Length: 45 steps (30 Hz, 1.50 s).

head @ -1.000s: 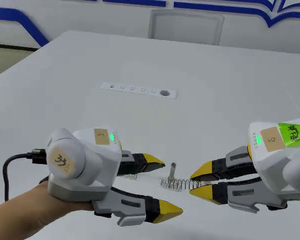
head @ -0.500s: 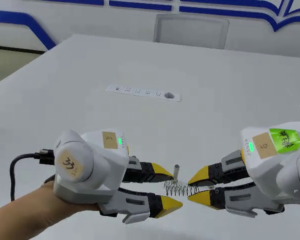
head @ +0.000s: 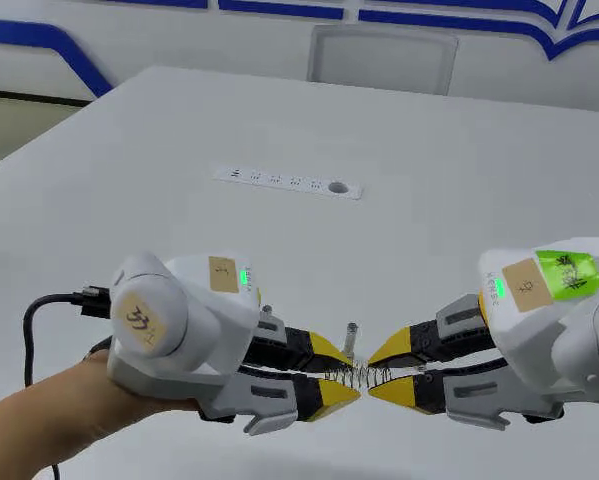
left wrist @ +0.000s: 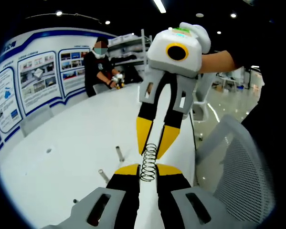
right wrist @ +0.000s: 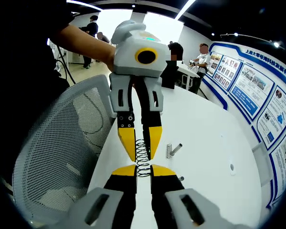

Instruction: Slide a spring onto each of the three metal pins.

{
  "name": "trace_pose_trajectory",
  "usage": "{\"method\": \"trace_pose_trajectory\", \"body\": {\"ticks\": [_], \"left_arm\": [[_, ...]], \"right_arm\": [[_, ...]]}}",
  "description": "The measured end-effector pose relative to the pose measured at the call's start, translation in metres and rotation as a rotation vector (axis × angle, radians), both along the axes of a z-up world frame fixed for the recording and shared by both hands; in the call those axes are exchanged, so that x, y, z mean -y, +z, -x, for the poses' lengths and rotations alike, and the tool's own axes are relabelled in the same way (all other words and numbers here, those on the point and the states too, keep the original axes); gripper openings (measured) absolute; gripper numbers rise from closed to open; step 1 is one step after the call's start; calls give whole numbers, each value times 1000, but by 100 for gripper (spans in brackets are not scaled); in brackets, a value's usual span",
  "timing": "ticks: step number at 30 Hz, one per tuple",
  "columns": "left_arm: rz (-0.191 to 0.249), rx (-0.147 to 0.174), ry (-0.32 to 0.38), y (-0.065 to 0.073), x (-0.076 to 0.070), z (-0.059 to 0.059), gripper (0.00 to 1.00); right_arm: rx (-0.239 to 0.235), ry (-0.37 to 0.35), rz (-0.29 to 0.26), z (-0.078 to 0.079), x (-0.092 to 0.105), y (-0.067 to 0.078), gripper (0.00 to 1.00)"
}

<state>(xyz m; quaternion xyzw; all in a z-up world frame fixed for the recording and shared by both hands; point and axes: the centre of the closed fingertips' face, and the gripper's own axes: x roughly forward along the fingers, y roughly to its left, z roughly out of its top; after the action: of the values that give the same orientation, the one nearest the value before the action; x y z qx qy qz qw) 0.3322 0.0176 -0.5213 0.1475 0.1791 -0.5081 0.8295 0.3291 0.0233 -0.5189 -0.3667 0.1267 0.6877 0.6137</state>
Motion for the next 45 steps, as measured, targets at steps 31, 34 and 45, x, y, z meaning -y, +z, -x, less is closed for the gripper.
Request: {"method": "trace_pose_trajectory", "body": {"ticks": [31,34,45], "left_arm": [[-83,79,-133,8,9,0,10],[-85,78,-133,7,9,-1,10],[-63,88,-117,12,10,-7,10]], "right_arm": [[-196,-60,-172,-1,9,19,11],[-202,-61,-186,1,7,21,11],[-276,-90,-273,0,-2,40,11]]}}
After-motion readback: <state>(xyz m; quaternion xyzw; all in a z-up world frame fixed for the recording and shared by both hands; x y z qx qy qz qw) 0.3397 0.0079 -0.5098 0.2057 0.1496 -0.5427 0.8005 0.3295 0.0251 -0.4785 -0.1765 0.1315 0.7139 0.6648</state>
